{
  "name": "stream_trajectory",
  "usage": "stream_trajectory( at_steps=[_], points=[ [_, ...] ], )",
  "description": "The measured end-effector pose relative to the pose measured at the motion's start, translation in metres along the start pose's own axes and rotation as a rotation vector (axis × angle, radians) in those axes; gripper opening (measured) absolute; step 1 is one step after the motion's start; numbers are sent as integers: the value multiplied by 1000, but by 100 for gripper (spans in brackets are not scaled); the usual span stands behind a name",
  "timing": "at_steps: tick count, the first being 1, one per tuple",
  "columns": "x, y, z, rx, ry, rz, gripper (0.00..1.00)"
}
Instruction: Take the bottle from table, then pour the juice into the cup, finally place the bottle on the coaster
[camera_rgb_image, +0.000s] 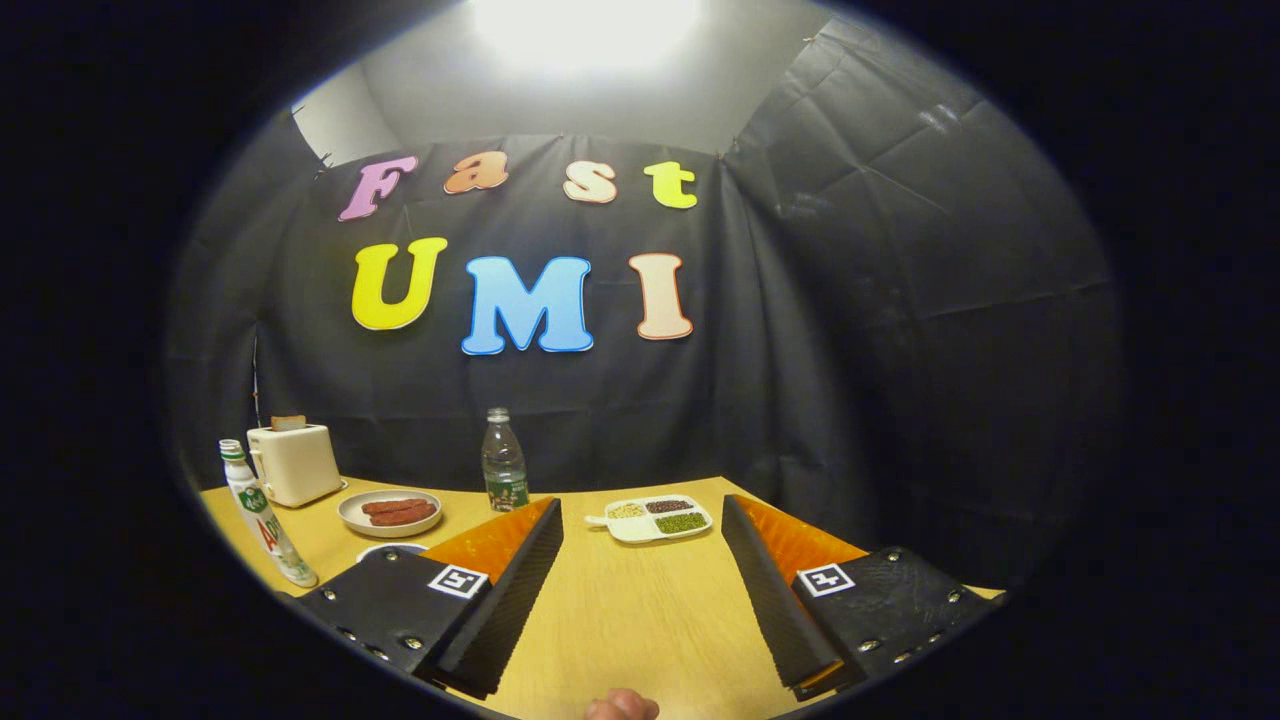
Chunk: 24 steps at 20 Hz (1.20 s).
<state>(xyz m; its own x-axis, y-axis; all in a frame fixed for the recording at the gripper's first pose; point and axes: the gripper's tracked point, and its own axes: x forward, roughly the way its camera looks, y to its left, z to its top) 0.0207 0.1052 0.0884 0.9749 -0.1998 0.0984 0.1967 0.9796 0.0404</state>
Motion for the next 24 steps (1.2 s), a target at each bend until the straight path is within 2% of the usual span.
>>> stream_trajectory(
  at_steps=[3,4,7,10,14,21,24],
  points=[
    [-26,45,-3,-34,23,-17,97],
    [-34,67,-2,-39,17,7,97],
    [-51,130,-4,-29,-4,93,97],
    [-69,195,-7,-19,-20,236,97],
    [-83,244,-22,-31,-13,345,97],
    [-89,303,-46,-5,19,461,96],
    [-83,327,-53,-32,22,500,96]
  ],
)
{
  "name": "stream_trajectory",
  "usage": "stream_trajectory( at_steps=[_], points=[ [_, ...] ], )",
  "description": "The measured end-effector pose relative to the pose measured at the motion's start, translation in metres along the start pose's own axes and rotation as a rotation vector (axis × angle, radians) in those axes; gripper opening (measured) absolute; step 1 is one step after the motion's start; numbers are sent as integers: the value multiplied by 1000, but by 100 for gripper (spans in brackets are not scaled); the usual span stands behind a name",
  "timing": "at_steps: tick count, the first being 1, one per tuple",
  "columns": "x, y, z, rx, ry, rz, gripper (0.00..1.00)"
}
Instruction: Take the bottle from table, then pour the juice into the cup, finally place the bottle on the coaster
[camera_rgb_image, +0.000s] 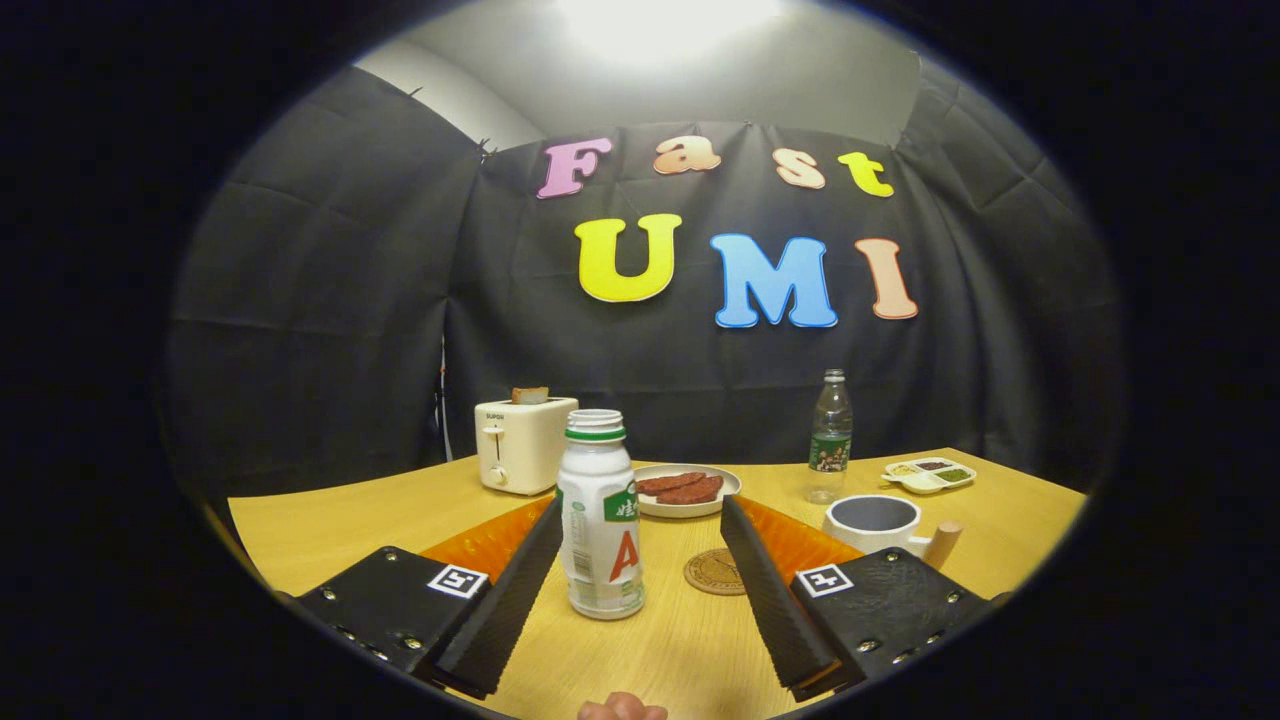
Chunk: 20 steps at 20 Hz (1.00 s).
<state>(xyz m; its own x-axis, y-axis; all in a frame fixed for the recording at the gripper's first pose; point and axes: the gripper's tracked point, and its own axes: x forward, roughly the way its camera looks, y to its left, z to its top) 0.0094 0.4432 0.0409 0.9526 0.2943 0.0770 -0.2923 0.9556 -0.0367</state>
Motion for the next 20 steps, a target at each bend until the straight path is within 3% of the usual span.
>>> stream_trajectory(
  at_steps=[9,18,20],
  points=[
    [55,28,-31,-23,72,104,97],
    [75,25,-49,-35,100,90,96],
    [71,25,-48,-43,104,82,71]
  ],
)
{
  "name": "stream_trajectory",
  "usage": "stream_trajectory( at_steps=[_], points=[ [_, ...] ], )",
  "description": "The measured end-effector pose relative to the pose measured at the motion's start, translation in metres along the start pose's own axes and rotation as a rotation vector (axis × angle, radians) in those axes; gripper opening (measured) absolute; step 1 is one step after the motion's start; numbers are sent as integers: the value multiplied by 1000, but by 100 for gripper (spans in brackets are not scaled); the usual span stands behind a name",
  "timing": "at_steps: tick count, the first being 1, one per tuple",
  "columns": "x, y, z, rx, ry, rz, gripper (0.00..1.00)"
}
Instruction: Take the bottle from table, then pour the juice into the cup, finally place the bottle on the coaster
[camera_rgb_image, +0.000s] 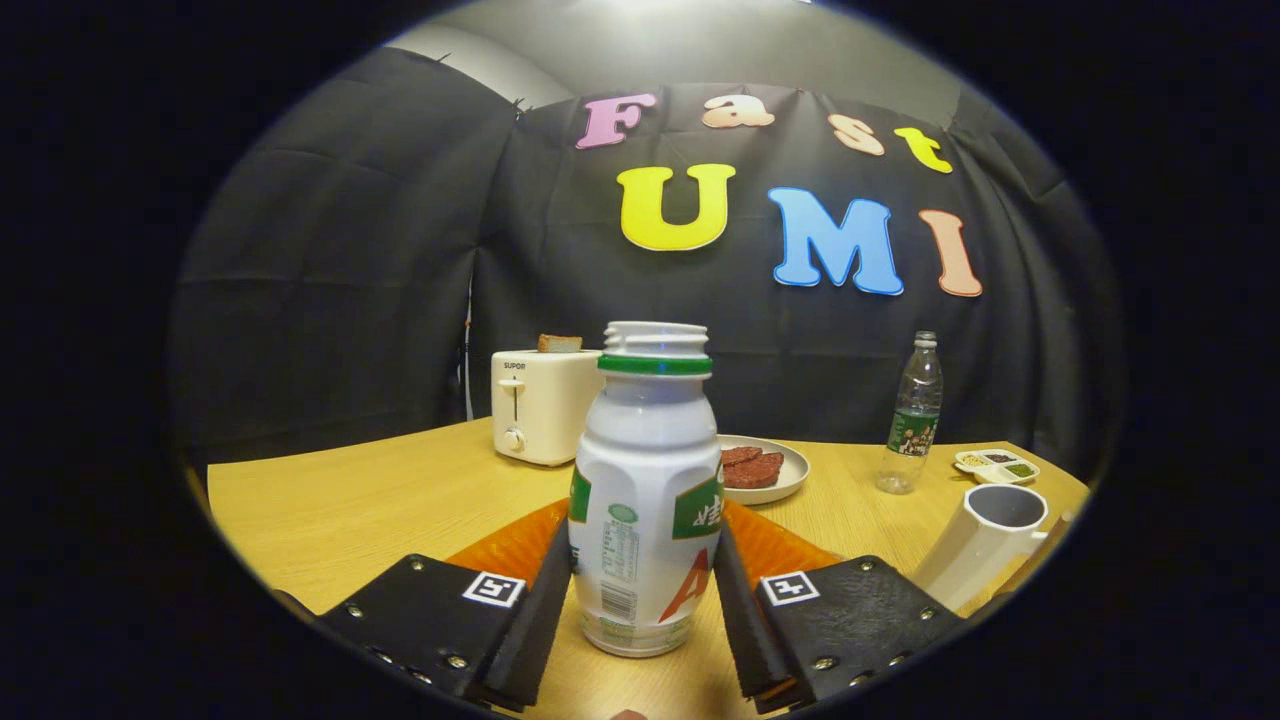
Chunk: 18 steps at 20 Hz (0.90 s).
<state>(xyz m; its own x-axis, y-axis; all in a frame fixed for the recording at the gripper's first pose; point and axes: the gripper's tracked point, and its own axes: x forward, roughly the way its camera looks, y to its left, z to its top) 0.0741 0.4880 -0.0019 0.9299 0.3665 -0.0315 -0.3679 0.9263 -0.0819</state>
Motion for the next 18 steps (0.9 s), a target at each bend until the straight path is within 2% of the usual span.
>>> stream_trajectory(
  at_steps=[4,5,9,13,18],
  points=[
    [-7,-4,-1,11,-14,-47,69],
    [-9,-7,-2,16,-10,-58,66],
    [-13,-12,-2,63,2,-86,66],
    [-16,-13,8,200,-20,-82,66],
    [-19,-17,21,304,-44,-66,66]
  ],
)
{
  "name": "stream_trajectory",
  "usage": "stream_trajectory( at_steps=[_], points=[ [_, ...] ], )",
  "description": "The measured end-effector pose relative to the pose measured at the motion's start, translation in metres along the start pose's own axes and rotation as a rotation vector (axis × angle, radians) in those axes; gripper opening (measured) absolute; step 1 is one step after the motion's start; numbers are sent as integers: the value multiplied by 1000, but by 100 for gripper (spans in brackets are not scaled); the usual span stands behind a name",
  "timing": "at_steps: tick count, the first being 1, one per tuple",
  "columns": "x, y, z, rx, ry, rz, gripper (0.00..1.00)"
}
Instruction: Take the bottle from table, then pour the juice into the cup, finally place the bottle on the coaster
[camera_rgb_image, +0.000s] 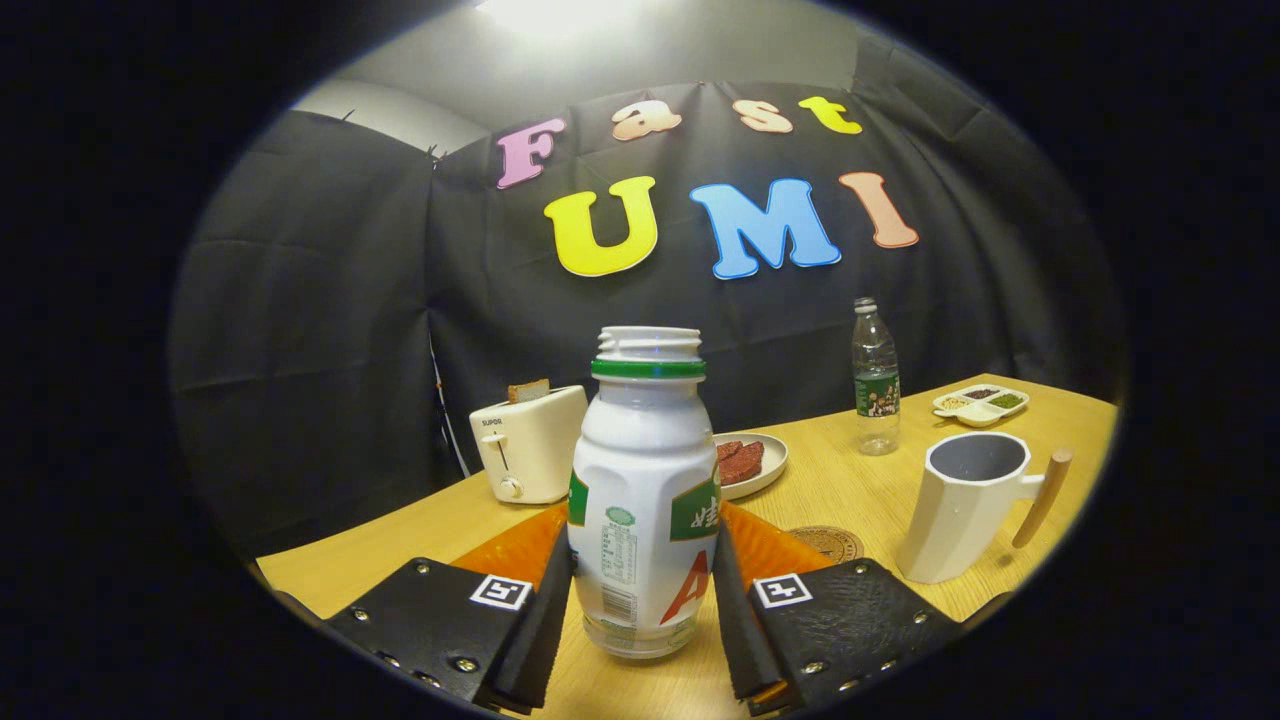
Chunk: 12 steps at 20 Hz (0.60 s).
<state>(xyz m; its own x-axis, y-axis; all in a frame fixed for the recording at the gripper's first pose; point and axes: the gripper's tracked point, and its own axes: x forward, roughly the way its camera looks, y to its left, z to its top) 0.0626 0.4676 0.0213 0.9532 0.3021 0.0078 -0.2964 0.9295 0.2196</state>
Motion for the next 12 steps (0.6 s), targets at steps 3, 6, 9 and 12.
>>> stream_trajectory(
  at_steps=[3,6,9,12],
  points=[
    [-1,-8,4,143,-14,1,66],
    [-2,-25,6,259,-23,-30,66],
    [-3,-35,7,306,-28,-50,66],
    [-2,-42,9,352,-35,-53,66]
  ],
)
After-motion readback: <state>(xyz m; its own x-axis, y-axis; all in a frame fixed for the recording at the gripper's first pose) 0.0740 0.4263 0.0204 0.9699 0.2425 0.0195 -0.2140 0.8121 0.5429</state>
